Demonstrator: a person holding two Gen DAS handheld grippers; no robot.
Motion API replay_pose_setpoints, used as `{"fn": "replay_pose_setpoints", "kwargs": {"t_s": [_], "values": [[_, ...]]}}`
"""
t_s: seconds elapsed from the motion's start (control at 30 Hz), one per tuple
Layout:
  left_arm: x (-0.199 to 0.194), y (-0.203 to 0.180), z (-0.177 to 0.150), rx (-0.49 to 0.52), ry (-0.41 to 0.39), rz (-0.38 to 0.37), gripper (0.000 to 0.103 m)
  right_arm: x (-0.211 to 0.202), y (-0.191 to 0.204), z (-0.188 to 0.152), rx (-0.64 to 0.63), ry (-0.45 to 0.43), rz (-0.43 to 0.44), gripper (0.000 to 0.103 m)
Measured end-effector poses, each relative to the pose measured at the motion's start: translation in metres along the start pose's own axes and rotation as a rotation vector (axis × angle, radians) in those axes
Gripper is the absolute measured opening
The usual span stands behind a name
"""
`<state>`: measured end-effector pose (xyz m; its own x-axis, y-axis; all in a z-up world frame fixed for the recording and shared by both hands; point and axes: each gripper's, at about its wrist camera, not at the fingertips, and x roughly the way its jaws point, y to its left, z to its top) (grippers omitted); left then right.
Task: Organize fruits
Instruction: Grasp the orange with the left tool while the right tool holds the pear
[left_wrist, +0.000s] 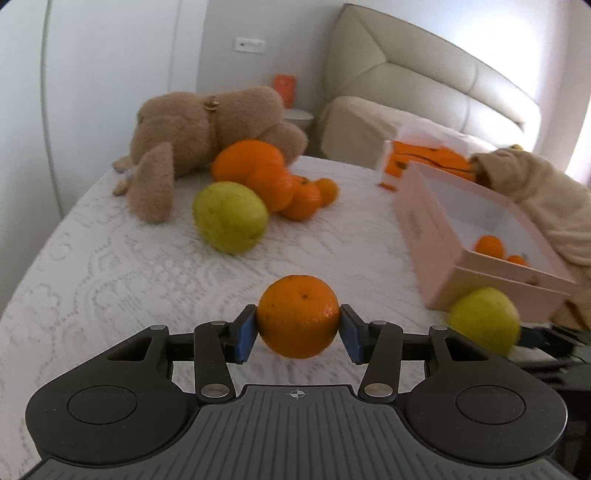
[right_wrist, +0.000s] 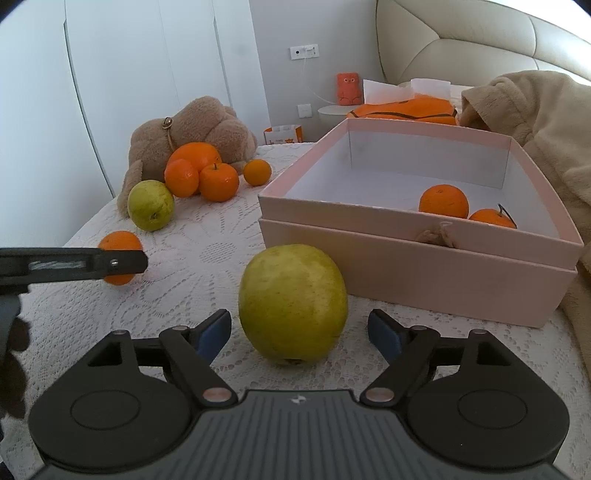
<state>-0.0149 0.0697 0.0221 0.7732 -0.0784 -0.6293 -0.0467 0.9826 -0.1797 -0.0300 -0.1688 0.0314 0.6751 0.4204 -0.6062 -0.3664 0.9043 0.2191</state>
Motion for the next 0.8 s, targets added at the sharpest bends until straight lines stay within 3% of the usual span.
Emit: {"fn": "replay_pose_setpoints", "kwargs": {"t_s": [0.13, 0.23, 0.43, 0.8], "values": [[-0.001, -0.004, -0.006, 0.013, 0.032, -0.042, 0.052, 0.000, 0.001, 0.000, 0.001, 0.000, -0.002, 0.083], [0.004, -0.007, -0.009, 0.029, 0.053, -0.029, 0.053, 0.000, 0.001, 0.000, 0.000, 0.000, -0.002, 0.084], [0.007, -0.003, -0.011, 0.002, 0.039, -0.035, 0.055, 0.000, 0.002, 0.000, -0.001, 0.001, -0.001, 0.085], [0.016, -0.007, -0.011, 0.054, 0.016, -0.064, 0.053, 0.002, 0.004, -0.001, -0.011, 0.009, 0.005, 0.087]]}}
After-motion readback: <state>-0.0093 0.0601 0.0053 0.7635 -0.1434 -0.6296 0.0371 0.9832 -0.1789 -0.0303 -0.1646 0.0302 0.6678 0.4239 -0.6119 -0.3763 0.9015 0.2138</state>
